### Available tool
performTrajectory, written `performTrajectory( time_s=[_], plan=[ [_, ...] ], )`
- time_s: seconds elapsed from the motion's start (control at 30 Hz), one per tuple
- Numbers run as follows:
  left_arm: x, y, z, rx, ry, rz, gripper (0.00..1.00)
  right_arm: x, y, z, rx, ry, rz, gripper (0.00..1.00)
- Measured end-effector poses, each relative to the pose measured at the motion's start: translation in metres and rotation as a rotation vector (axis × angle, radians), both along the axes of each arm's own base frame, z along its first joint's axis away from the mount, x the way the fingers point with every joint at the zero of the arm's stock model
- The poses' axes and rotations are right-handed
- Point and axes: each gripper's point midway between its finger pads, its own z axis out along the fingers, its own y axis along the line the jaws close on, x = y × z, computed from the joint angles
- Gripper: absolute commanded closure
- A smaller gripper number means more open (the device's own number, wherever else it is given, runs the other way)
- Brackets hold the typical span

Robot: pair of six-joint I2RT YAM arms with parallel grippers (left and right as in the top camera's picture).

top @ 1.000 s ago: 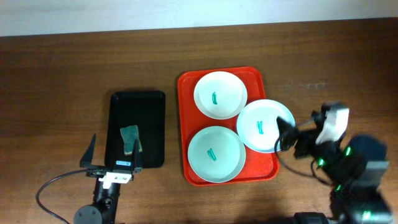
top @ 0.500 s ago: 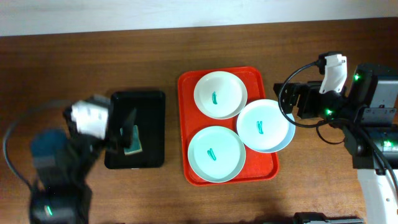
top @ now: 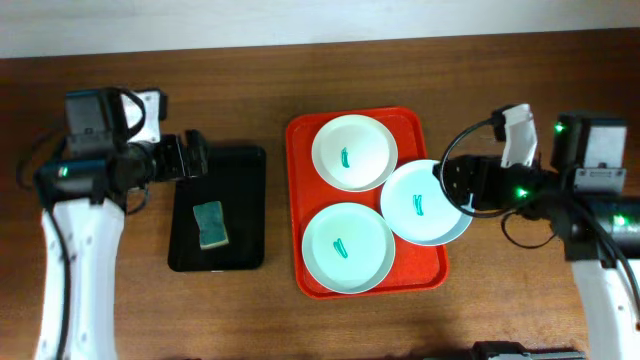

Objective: Clean dirty plates on tray and stack at the side

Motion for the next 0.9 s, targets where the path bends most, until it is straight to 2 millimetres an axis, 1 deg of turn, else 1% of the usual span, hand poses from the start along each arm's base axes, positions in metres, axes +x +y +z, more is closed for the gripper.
performTrajectory(
  time_s=[0.03,0.07,0.1,0.13,0.17,0.2,0.23,0.27,0.33,0.37,0.4,0.43,0.47,0.53,0.6,0.63,0.67,0.7,0.73,0.83,0.9],
  plan=[
    [0.002,0.003,-0.014,-0.020,0.052,0.043,0.00,-0.003,0.002,-0.008,0.001,0.043,0.009,0.62],
    [0.003,0.003,-0.027,-0.040,0.103,0.073,0.24,-0.003,0.005,-0.014,0.000,0.068,0.021,0.66],
    [0.002,0.003,-0.041,-0.051,0.155,0.087,0.34,-0.003,0.009,-0.019,-0.002,0.088,0.034,0.69],
    [-0.002,0.002,-0.053,-0.062,0.211,0.100,0.36,-0.004,0.014,-0.024,-0.006,0.106,0.051,0.72],
    [-0.006,0.001,-0.067,-0.066,0.274,0.102,0.35,-0.005,0.020,-0.030,-0.011,0.126,0.078,0.73],
    [-0.009,0.001,-0.077,-0.068,0.317,0.102,0.36,-0.005,0.025,-0.035,-0.017,0.141,0.093,0.73],
    [-0.013,0.000,-0.089,-0.070,0.368,0.100,0.39,-0.007,0.031,-0.042,-0.026,0.165,0.118,0.76],
    [-0.017,-0.002,-0.107,-0.074,0.444,0.097,0.43,-0.008,0.037,-0.051,-0.040,0.190,0.139,0.78],
    [-0.019,-0.007,-0.132,-0.072,0.523,0.084,0.55,-0.009,0.045,-0.065,-0.069,0.235,0.163,0.78],
    [-0.020,-0.010,-0.140,-0.068,0.549,0.079,0.58,-0.010,0.048,-0.070,-0.080,0.253,0.171,0.80],
    [-0.022,-0.015,-0.151,-0.054,0.582,0.067,0.64,-0.010,0.050,-0.075,-0.089,0.269,0.176,0.81],
    [-0.023,-0.017,-0.156,-0.043,0.597,0.057,0.66,-0.010,0.052,-0.080,-0.096,0.289,0.176,0.81],
    [-0.027,-0.024,-0.174,0.001,0.652,0.039,0.68,-0.009,0.052,-0.082,-0.099,0.300,0.172,0.82],
    [-0.032,-0.028,-0.190,0.060,0.701,0.041,0.75,-0.009,0.051,-0.085,-0.099,0.319,0.149,0.82],
    [-0.034,-0.025,-0.203,0.119,0.731,0.077,0.78,-0.010,0.049,-0.087,-0.101,0.343,0.117,0.82],
    [-0.034,-0.023,-0.206,0.130,0.735,0.090,0.83,-0.013,0.045,-0.090,-0.110,0.374,0.079,0.82],
    [-0.033,-0.021,-0.209,0.140,0.737,0.104,0.92,-0.013,0.042,-0.093,-0.119,0.390,0.055,0.82],
    [-0.032,-0.020,-0.210,0.142,0.735,0.114,0.97,-0.015,0.039,-0.098,-0.129,0.410,0.031,0.82],
    [-0.030,-0.019,-0.212,0.149,0.730,0.114,0.98,-0.018,0.036,-0.105,-0.139,0.434,0.011,0.82],
    [-0.028,-0.019,-0.215,0.150,0.728,0.103,0.89,-0.026,0.030,-0.126,-0.156,0.496,-0.034,0.82],
    [-0.026,-0.022,-0.210,0.136,0.734,0.091,0.79,-0.025,0.029,-0.142,-0.160,0.508,-0.047,0.81]
  ],
)
